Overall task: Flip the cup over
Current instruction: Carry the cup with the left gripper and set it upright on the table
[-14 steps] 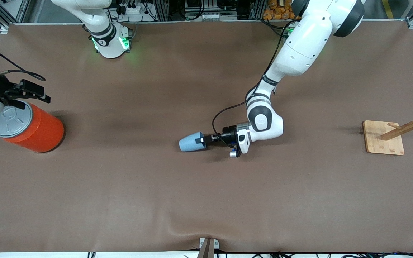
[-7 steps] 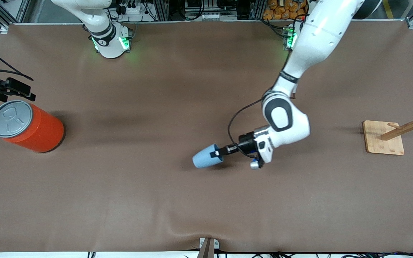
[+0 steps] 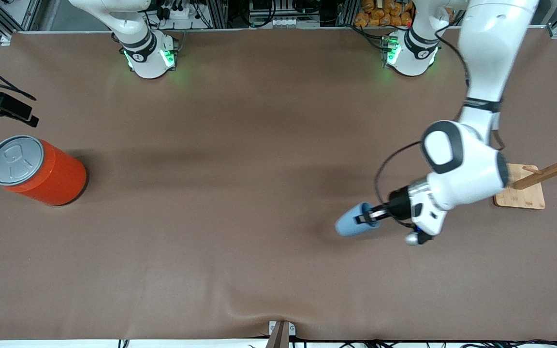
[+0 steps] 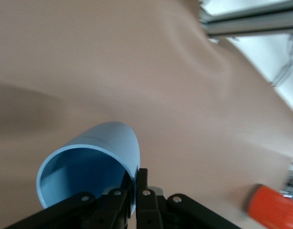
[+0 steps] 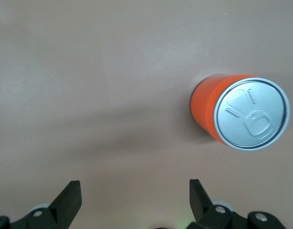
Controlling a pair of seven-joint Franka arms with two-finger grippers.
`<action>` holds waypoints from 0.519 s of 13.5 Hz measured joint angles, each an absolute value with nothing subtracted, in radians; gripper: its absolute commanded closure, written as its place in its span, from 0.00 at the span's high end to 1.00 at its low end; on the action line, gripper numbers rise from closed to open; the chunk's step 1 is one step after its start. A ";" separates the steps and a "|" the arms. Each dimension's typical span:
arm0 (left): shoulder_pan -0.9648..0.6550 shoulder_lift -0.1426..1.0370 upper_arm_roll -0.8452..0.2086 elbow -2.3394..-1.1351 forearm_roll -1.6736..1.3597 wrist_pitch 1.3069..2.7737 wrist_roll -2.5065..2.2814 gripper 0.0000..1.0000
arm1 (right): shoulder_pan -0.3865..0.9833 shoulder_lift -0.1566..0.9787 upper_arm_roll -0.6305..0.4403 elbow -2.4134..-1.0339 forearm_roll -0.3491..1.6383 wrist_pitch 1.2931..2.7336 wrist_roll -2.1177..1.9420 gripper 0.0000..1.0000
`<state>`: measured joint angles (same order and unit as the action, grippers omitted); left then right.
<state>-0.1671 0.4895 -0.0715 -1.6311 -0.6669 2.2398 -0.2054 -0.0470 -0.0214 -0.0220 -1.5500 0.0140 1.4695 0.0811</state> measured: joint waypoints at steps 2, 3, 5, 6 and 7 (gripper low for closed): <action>-0.071 0.471 -0.071 -1.634 -0.510 2.132 -0.203 0.00 | -0.047 -0.021 -0.024 -1.549 0.007 1.464 0.082 1.00; -0.041 0.467 -0.071 -1.638 -0.444 2.095 -0.200 0.00 | -0.046 -0.021 -0.023 -1.549 0.007 1.462 0.082 1.00; -0.013 0.466 -0.072 -1.659 -0.323 2.061 -0.200 0.00 | -0.038 -0.021 -0.022 -1.549 0.007 1.462 0.082 1.00; -0.011 0.466 -0.072 -1.678 -0.293 2.058 -0.200 0.00 | -0.033 -0.021 -0.022 -1.549 0.007 1.462 0.082 1.00; -0.013 0.467 -0.074 -1.699 -0.274 2.059 -0.200 0.00 | -0.029 -0.021 -0.022 -1.549 0.007 1.462 0.083 1.00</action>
